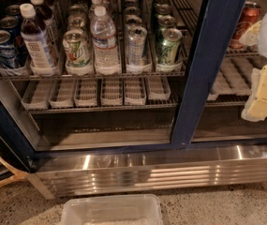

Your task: Pick 7up can from top shelf of fridge

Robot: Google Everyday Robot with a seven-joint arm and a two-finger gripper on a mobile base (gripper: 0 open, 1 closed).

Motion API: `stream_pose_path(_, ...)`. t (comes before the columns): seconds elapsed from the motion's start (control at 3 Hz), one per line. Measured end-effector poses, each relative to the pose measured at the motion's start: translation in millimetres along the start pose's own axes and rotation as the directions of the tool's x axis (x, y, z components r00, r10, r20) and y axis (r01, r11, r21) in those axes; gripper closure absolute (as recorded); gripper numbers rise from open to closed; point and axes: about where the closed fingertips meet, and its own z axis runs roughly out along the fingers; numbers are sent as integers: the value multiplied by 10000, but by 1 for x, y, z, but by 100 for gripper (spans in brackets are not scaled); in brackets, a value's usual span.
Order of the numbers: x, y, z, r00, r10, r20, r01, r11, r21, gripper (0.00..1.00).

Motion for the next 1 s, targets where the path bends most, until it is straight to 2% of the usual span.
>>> stream_pose_path(0.33,0,0,0,10000,-1,1,1,10000,0,0)
stream_pose_path(0.67,-13,-1,4,9987,-399,325,402,9992,-86,0)
stream_pose_path(1.0,-37,-3,24,9894,-1079,973,1153,9906,-738,0)
